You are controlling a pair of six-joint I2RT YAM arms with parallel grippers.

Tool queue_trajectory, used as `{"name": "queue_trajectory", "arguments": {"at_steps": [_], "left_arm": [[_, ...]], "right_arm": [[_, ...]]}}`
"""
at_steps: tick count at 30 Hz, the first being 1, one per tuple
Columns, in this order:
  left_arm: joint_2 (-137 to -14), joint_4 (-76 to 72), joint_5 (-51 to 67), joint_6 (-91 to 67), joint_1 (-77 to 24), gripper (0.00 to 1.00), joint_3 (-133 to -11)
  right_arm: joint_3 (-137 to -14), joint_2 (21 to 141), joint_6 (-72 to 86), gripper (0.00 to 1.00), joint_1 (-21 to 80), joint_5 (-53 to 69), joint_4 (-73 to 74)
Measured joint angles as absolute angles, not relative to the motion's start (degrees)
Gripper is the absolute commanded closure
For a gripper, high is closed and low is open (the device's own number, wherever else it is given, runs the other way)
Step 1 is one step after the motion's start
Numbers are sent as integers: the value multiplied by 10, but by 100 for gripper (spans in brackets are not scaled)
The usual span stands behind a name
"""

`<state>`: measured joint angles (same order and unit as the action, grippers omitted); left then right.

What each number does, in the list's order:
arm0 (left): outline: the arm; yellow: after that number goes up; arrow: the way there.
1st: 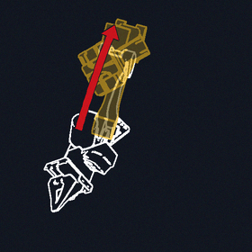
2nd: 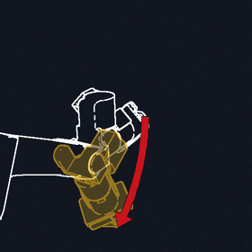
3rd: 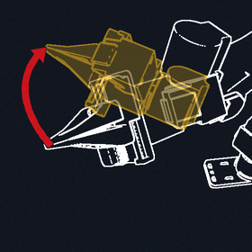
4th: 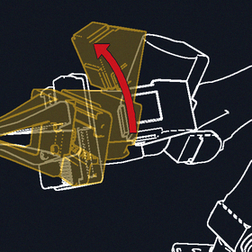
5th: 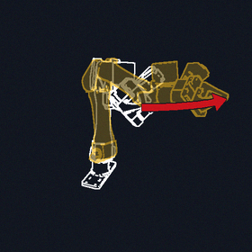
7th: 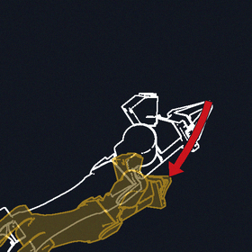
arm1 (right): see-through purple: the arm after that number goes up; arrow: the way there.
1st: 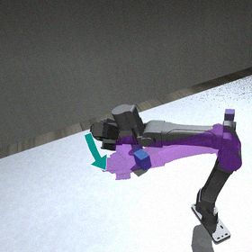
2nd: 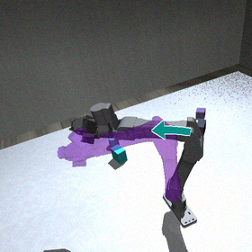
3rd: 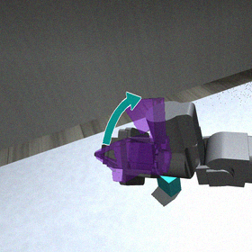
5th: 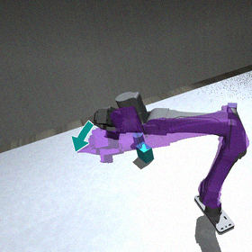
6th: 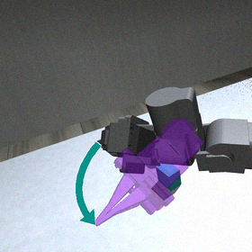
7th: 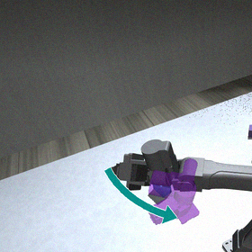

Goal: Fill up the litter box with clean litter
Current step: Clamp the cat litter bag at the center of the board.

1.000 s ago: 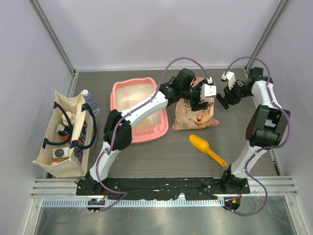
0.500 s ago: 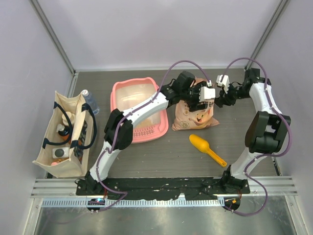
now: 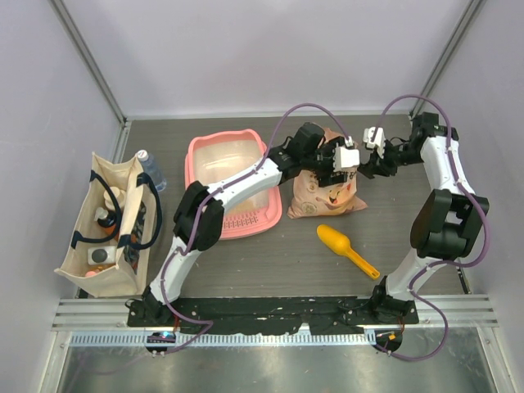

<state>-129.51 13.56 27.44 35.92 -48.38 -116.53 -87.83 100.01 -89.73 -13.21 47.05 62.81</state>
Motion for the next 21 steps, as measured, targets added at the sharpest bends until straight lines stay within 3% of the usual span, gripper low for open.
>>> {"name": "queue_trajectory", "arguments": {"at_steps": [11, 21], "left_arm": [[-1287, 126, 267, 350, -484, 23, -1160], [-1287, 128, 265, 351, -484, 28, -1162]], "right_arm": [[-924, 1025, -871, 98, -163, 452, 621], [-917, 1058, -857, 99, -109, 437, 575]]}}
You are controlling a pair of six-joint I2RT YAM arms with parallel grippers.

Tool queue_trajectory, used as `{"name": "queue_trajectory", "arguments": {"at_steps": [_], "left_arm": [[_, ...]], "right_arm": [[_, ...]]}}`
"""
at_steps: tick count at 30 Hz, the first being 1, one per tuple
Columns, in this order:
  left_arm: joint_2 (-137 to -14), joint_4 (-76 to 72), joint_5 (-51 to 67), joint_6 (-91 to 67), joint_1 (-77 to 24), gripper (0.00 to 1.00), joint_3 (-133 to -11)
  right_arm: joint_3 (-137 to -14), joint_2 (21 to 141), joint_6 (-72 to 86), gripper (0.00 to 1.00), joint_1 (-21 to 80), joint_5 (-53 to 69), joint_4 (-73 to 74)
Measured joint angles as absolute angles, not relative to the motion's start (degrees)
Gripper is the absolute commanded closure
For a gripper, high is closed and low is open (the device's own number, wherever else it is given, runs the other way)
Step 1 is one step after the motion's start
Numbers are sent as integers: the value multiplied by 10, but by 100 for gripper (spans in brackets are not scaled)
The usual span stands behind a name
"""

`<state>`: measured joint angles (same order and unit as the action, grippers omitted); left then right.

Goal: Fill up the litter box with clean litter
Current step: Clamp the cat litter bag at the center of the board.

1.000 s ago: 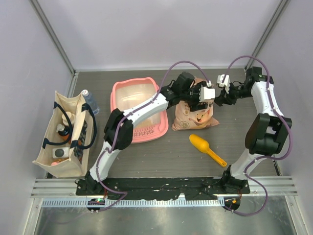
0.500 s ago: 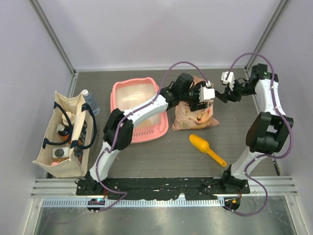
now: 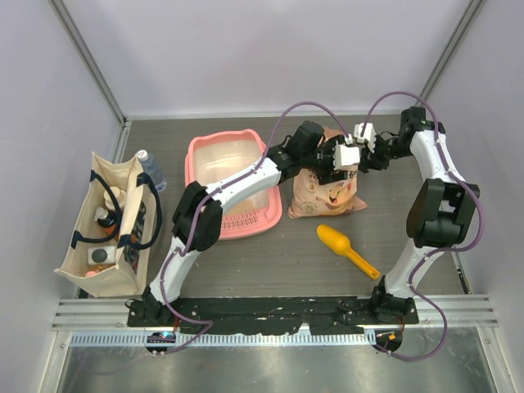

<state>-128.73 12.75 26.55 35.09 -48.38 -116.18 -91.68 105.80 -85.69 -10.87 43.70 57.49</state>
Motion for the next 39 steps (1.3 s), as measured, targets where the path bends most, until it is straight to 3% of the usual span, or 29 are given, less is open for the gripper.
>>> {"name": "queue_trajectory", "arguments": {"at_steps": [20, 27, 31, 35, 39], "left_arm": [[-1287, 147, 294, 348, -481, 35, -1175], [-1302, 164, 345, 334, -475, 50, -1193], [-1323, 191, 390, 322, -471, 63, -1221], [-1362, 244, 434, 302, -469, 86, -1287], [-1395, 261, 471, 239, -460, 96, -1334]], "right_arm": [[-921, 1022, -1036, 98, -107, 435, 713], [-912, 1016, -1056, 99, -107, 426, 724], [-893, 1005, -1059, 98, -108, 423, 722], [-878, 997, -1063, 99, -110, 415, 719], [-875, 997, -1054, 99, -112, 406, 714]]}}
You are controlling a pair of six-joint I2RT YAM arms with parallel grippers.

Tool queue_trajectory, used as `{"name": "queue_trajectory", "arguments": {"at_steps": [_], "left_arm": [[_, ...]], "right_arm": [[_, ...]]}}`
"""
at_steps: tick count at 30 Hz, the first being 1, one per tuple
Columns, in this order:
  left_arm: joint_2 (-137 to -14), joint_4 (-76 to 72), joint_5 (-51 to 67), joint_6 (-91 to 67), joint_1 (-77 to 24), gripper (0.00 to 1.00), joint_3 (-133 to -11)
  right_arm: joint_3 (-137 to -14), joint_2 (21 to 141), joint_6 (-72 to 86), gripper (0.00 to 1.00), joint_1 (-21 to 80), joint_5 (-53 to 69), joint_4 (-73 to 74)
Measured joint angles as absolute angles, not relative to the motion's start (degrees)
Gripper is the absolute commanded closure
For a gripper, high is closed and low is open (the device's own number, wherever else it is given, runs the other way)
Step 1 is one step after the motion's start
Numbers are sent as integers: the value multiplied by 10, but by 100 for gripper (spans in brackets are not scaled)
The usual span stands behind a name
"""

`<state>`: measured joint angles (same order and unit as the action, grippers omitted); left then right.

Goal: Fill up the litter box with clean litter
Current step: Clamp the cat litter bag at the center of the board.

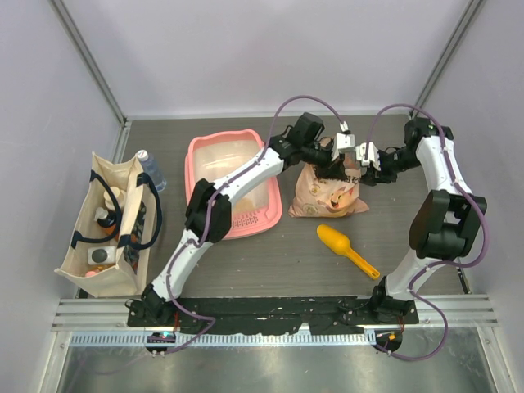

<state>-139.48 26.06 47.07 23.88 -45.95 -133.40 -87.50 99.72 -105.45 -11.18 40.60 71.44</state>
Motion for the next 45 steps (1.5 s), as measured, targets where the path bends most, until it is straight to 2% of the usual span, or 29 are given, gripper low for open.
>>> {"name": "queue_trajectory", "arguments": {"at_steps": [2, 8, 13, 18, 23, 26, 30, 38, 45], "left_arm": [[-1400, 260, 485, 205, -455, 100, -1340], [-1404, 240, 504, 78, -441, 100, -1340], [-1448, 210, 557, -103, -425, 100, -1379], [-1488, 135, 614, -312, -407, 100, -1391], [-1495, 117, 619, -389, -405, 100, -1390], [-1491, 117, 611, -385, -406, 98, -1383], [-1444, 96, 577, -327, -411, 99, -1312], [-1360, 116, 493, -80, -435, 100, -1227], [-1332, 158, 454, 76, -451, 100, -1215]], "right_arm": [[-875, 997, -1048, 98, -120, 405, 714], [-897, 996, -1033, 99, -174, 393, 735], [-913, 967, -1033, 99, -209, 386, 746], [-913, 884, -1054, 98, -188, 394, 756], [-910, 811, -1037, 99, -142, 404, 760], [-910, 812, -971, 99, -130, 408, 746], [-925, 857, -900, 99, -147, 415, 738], [-967, 888, -911, 98, -149, 412, 759], [-971, 888, -927, 99, -119, 390, 764]]}}
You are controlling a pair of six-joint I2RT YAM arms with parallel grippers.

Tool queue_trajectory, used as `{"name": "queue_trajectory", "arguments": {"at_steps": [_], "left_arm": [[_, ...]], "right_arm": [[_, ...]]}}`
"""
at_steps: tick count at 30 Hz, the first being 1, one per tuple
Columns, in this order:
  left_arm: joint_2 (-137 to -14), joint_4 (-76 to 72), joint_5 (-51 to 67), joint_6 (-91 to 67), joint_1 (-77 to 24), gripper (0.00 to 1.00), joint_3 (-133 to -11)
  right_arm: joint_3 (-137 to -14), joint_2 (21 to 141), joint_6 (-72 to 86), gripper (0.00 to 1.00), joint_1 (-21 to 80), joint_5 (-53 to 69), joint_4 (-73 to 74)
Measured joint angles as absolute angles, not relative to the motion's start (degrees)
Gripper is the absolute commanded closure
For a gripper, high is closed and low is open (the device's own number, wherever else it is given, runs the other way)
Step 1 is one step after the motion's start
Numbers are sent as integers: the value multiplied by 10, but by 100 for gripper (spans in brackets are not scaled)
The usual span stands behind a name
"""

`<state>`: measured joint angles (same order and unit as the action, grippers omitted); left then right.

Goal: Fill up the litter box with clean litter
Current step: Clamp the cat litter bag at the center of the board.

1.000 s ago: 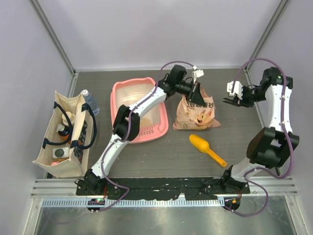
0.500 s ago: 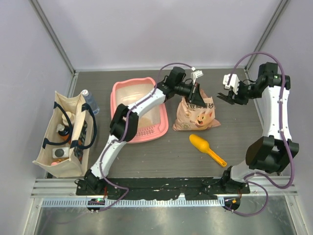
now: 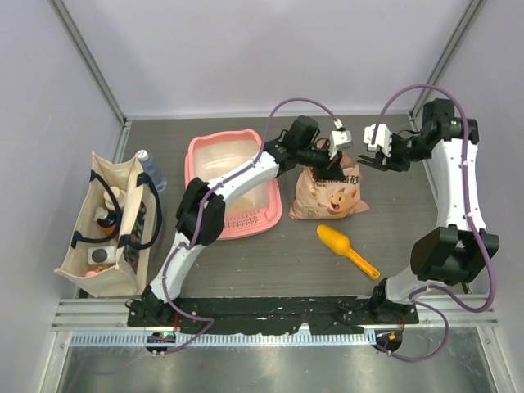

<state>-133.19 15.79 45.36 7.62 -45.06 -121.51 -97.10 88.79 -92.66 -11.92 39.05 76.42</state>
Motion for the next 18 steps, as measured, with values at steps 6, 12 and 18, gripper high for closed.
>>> {"name": "queue_trajectory", "arguments": {"at_steps": [6, 12, 18], "left_arm": [[-1324, 179, 437, 132, -455, 100, -1215], [-1326, 201, 442, 118, -453, 100, -1230], [-1341, 230, 458, 58, -442, 100, -1257]], "right_arm": [[-949, 894, -879, 99, -100, 391, 769], [-948, 911, -752, 99, -150, 411, 736], [-875, 883, -743, 98, -162, 367, 686]]}}
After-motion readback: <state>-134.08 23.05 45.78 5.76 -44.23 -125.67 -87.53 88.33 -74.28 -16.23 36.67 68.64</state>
